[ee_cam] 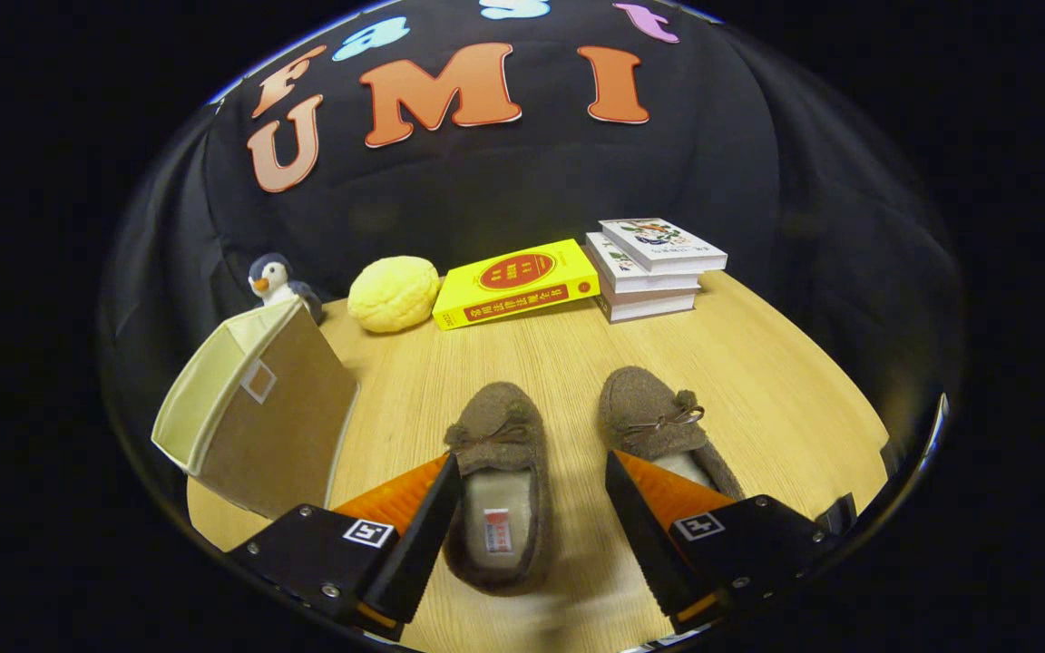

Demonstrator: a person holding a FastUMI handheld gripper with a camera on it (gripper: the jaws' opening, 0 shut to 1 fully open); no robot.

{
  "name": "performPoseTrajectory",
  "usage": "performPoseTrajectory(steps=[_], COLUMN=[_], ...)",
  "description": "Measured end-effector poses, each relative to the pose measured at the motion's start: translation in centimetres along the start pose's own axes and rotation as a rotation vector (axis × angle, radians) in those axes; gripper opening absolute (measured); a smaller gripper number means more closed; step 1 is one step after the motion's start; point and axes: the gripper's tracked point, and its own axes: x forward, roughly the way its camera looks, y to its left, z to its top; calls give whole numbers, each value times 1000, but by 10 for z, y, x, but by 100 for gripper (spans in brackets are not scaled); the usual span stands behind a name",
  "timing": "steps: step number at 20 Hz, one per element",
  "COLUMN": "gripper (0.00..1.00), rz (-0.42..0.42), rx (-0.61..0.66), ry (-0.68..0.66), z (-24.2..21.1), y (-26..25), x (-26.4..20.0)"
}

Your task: Open the storage box then place both shoes into the box .Put the left shoe in first, then the right shoe, with the right side of both shoes facing outward in a uniform manner.

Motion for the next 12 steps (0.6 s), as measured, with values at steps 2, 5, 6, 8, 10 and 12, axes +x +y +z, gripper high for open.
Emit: performPoseTrajectory(steps=[2, 5, 6, 8, 10, 12], gripper=[90, 76, 68, 52, 38, 10], rz=[0, -5, -13, -19, -39, -44], rx=[-19, -40, -45, -52, -60, -40], ry=[17, 56, 65, 84, 105, 108], z=[-12, -29, -33, -40, -46, -45], y=[2, 4, 2, 2, -2, -3], x=[9, 25, 32, 39, 41, 41])
